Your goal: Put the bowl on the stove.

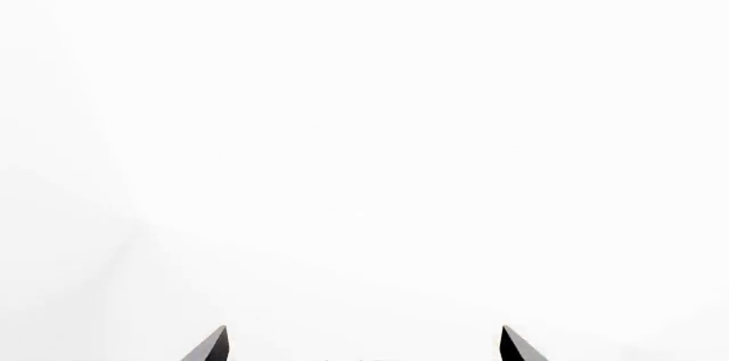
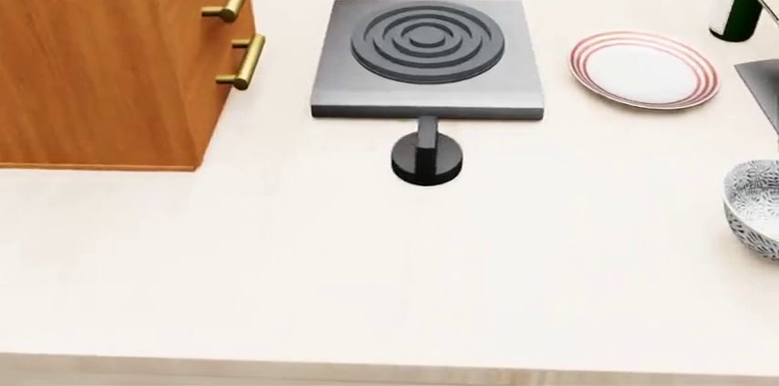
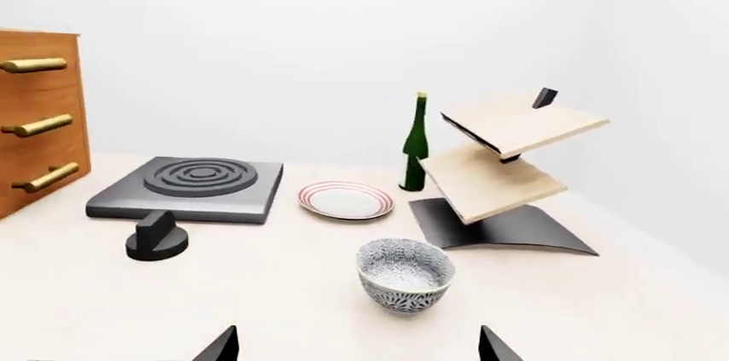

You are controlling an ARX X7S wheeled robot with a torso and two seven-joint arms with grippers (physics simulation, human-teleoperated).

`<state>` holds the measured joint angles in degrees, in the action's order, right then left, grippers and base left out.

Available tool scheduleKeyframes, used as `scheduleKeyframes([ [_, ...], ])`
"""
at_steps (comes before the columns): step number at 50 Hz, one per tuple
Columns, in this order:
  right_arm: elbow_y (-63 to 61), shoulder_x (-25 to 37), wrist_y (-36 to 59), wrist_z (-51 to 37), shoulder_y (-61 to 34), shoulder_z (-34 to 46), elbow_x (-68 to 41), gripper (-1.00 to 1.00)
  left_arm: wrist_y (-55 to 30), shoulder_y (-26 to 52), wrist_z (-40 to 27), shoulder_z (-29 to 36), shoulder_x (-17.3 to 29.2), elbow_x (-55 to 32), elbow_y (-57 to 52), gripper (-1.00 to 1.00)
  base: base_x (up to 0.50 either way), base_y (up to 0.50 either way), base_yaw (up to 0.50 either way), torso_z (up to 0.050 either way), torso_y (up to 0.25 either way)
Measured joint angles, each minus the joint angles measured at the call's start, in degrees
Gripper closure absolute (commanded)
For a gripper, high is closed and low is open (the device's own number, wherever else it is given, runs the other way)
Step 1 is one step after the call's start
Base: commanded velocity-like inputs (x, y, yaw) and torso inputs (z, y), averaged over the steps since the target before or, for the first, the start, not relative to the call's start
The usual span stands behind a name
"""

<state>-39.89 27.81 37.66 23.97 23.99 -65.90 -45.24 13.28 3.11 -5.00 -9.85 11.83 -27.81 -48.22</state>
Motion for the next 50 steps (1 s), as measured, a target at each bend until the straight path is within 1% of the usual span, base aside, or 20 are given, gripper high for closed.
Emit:
scheduleKeyframes([
  [20, -0.47, 0.39, 0.00, 0.80, 1.06, 3.38, 2.25, -1.00, 0.28, -0.07, -1.20, 0.23, 0.64, -1.11, 0.57, -1.00, 0.01, 0.02, 0.00, 0.000, 0.000],
  [50, 1.42, -0.96, -1.31, 2.82, 1.43, 4.92, 3.01, -1.00, 1.17, -0.29, -1.94, 1.18, 1.40, -0.73, 1.39, -1.00, 0.50, 0.06, 0.00, 0.000, 0.000],
])
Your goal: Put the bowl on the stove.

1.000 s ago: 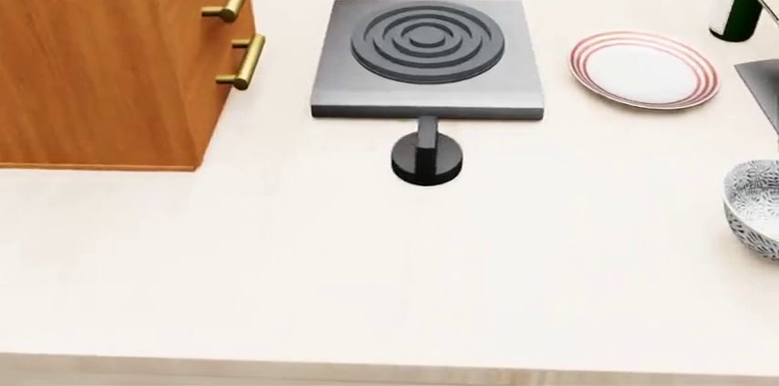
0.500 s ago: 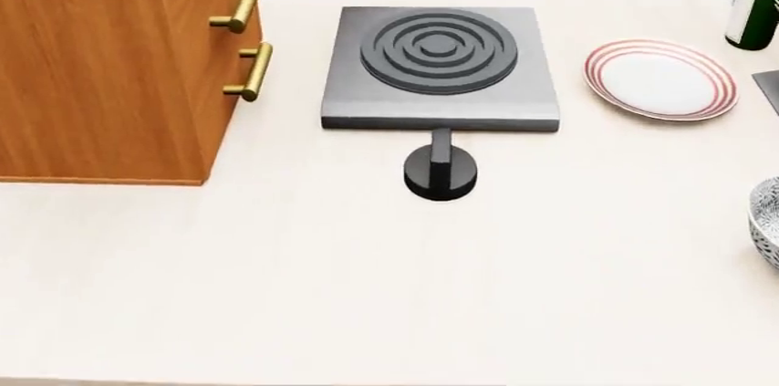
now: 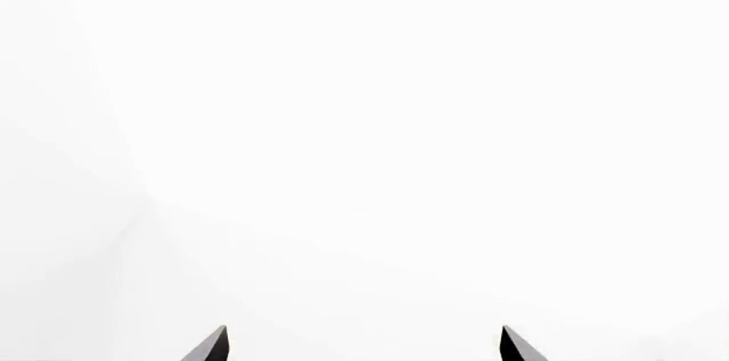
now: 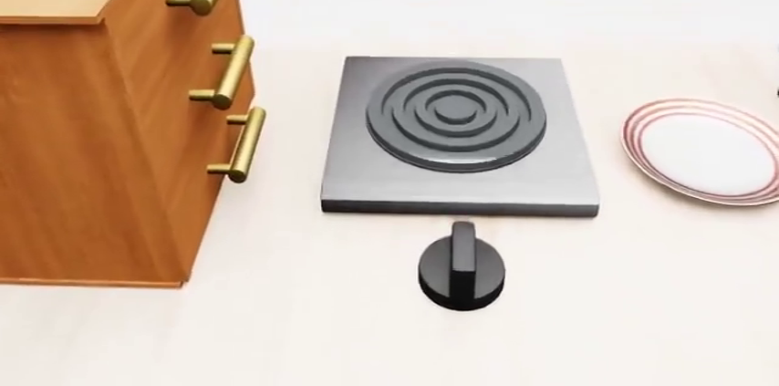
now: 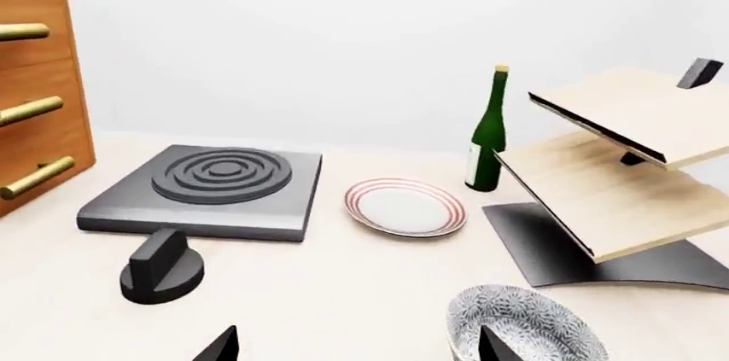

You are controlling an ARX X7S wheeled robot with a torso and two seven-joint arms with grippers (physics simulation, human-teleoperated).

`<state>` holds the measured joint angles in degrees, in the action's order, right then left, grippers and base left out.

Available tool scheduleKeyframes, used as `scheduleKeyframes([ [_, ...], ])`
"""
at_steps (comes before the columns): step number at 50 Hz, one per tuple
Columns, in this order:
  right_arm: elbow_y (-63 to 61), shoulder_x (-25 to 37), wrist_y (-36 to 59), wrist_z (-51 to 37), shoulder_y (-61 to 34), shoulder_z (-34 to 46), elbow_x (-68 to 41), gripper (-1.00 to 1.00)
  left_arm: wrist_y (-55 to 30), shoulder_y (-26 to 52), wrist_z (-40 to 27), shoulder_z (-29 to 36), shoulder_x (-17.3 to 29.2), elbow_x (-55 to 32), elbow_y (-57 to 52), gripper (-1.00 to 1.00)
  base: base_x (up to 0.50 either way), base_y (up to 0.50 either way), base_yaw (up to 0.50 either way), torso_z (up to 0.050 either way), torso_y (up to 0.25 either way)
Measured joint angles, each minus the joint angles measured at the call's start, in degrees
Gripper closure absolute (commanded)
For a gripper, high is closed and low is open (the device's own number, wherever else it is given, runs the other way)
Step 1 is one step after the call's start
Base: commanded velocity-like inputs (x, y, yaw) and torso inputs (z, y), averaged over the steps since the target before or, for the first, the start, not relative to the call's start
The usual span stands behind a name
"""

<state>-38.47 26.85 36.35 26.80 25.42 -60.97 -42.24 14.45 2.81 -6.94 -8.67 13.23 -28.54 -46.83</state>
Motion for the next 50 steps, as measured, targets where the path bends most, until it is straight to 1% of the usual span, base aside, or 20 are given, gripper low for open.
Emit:
scheduleKeyframes([
  [40, 1.03, -0.20, -0.30, 0.40, -0.15, 1.91, 1.40, -1.00, 1.19, -0.42, -0.91, 1.03, 1.01, 0.24, 0.35, -1.00, 0.50, 0.06, 0.00, 0.000, 0.001],
  [45, 1.18, 0.59, 0.39, -0.13, -0.42, 2.16, 1.58, -1.00, 1.42, -0.49, -0.95, 1.22, 1.04, 0.30, 0.48, -1.00, 0.00, 0.00, 0.00, 0.000, 0.000],
  [50, 1.58, 2.65, 1.71, 0.06, -0.29, 2.32, 1.48, -1.00, 1.65, -0.55, -0.97, 1.42, 1.09, 0.33, 0.63, -1.00, 0.00, 0.00, 0.00, 0.000, 0.000],
])
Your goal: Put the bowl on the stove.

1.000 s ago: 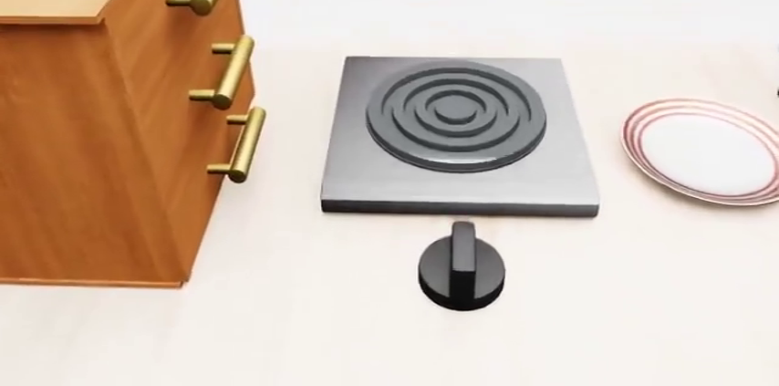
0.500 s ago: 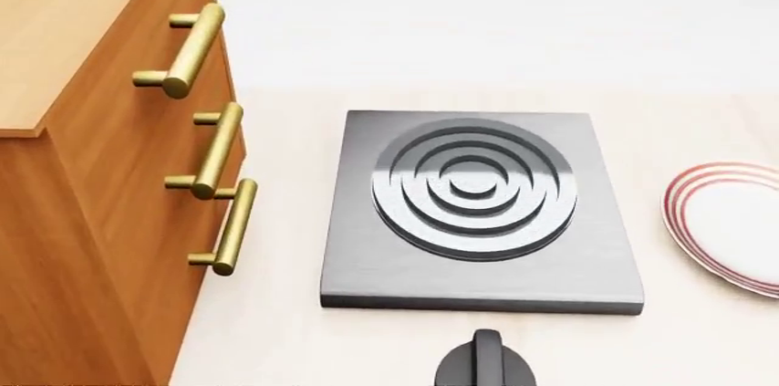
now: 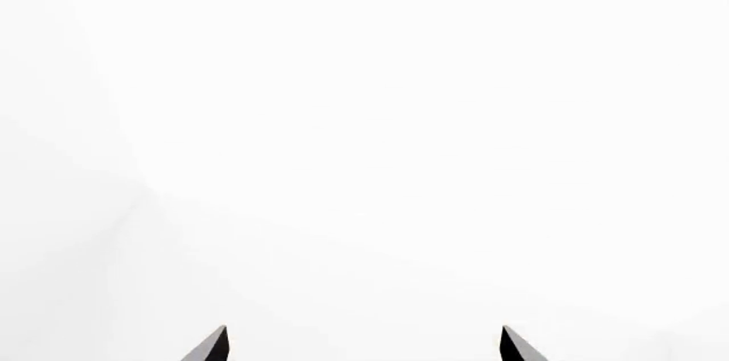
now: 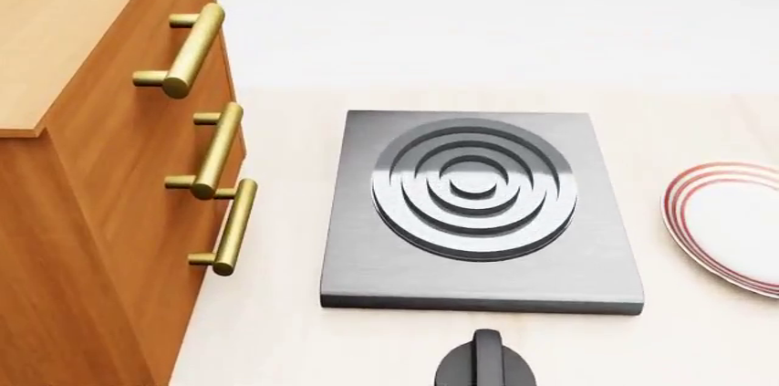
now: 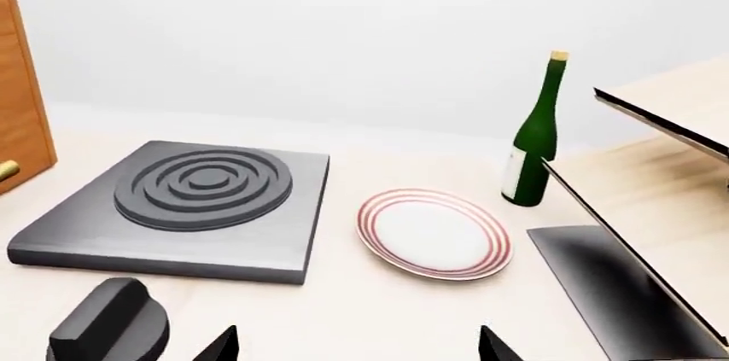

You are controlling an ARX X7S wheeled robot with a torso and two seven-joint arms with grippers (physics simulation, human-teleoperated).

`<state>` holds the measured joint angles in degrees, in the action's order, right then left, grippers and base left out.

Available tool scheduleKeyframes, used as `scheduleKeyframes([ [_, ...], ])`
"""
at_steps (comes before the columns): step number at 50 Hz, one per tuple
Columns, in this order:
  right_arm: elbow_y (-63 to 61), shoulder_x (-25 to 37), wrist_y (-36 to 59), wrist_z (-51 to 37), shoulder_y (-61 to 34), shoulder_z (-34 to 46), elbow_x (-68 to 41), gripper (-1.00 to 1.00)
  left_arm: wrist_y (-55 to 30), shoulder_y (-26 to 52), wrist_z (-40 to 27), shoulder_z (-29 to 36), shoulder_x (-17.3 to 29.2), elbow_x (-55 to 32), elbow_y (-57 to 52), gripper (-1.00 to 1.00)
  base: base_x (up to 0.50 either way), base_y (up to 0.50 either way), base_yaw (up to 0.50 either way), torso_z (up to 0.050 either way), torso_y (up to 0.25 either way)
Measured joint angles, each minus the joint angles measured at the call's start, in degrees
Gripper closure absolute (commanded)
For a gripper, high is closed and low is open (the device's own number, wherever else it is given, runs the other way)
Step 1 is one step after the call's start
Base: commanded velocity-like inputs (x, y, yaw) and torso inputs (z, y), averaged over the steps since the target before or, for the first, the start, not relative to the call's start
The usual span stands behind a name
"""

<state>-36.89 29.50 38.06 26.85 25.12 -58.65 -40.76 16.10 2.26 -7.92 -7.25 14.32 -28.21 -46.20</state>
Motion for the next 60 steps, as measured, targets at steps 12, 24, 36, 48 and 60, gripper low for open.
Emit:
scheduleKeyframes([
  [12, 2.90, 7.48, 7.59, -0.26, 1.07, -0.63, -1.51, -1.00, 0.32, -0.03, -0.22, 0.28, 0.28, 0.05, 0.29, -1.00, 0.00, 0.00, 0.00, 0.000, 0.000],
  [24, 6.20, 11.71, 14.02, -1.06, 2.29, -2.03, -2.46, -1.00, 0.71, -0.12, -0.40, 0.54, 0.51, 0.30, 0.63, -1.00, 0.00, 0.00, 0.00, 0.000, 0.000],
  [36, 8.36, 12.48, 16.65, -1.53, 3.13, -3.73, -2.39, -1.00, 1.15, -0.32, -0.44, 1.03, 0.66, 0.58, 0.93, -1.00, 0.00, 0.00, 0.00, 0.000, 0.000],
  [48, 10.48, 13.01, 16.89, -3.15, 2.47, -1.98, -0.64, -1.00, 1.63, -0.50, -0.43, 1.59, 0.77, 0.89, 1.30, -1.00, 0.00, 0.00, 0.00, 0.000, 0.000],
  [60, 14.86, 15.46, 17.03, -7.49, -2.56, 6.43, 2.01, -1.00, 2.01, -0.56, -0.51, 1.98, 0.96, 1.20, 1.64, -1.00, 0.00, 0.00, 0.00, 0.000, 0.000],
])
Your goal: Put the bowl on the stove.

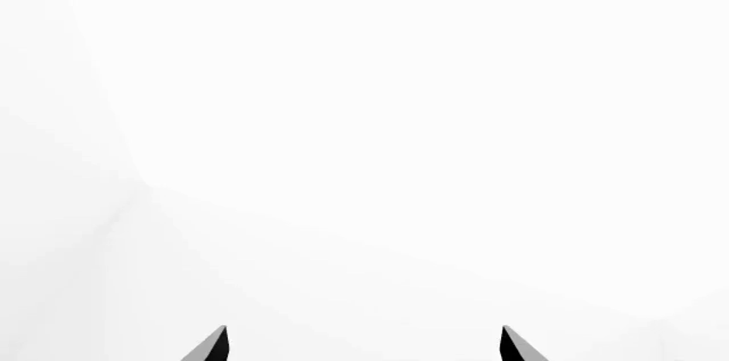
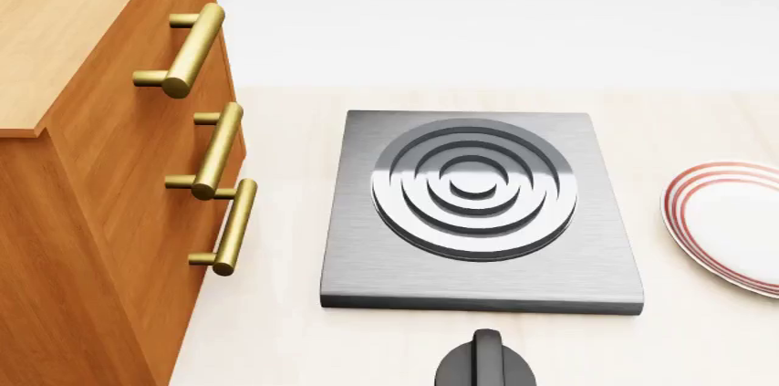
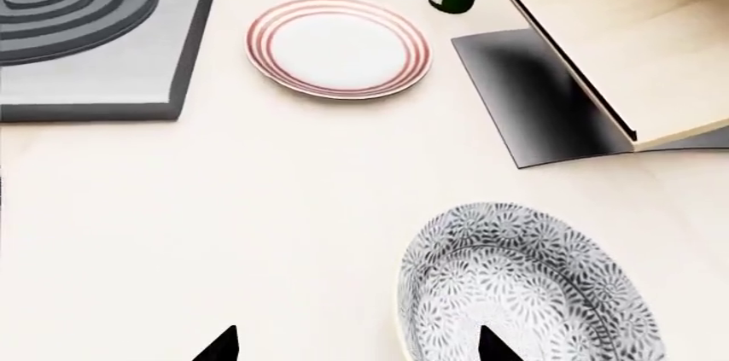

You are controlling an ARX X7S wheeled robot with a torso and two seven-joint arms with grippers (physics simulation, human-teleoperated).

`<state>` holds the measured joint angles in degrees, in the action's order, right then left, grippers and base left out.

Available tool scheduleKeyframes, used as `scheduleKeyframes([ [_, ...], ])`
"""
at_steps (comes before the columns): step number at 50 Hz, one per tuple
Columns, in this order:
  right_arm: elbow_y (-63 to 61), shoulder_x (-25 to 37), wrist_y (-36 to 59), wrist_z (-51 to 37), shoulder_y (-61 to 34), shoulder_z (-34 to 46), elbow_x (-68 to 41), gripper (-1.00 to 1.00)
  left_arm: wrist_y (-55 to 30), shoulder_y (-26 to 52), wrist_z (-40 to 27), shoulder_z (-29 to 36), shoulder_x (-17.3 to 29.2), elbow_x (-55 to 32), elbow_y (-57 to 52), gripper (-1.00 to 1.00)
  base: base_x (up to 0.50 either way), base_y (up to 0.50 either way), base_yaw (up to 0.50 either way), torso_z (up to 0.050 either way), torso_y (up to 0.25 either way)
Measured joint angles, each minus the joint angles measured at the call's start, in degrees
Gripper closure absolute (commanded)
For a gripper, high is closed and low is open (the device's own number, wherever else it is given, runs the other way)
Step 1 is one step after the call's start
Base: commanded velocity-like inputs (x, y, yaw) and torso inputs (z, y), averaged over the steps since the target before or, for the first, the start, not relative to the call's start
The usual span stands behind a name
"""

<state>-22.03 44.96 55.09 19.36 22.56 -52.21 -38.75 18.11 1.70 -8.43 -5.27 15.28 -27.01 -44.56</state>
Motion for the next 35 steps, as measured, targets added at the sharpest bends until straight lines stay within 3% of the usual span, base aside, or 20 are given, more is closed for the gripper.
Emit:
scheduleKeyframes([
  [23, 10.88, 2.89, -0.59, -4.91, -11.57, 15.56, 3.30, -1.00, 0.29, -0.09, -0.38, 0.75, 0.51, 0.46, 0.16, -1.00, 0.00, 0.00, 0.00, 0.000, 0.000],
  [35, 16.14, 2.93, -0.57, -6.38, -16.11, 18.75, 3.89, -1.00, 0.38, -0.03, -0.61, 1.17, 0.79, 0.73, -0.02, -1.00, 0.00, 0.00, 0.00, 0.000, 0.000],
])
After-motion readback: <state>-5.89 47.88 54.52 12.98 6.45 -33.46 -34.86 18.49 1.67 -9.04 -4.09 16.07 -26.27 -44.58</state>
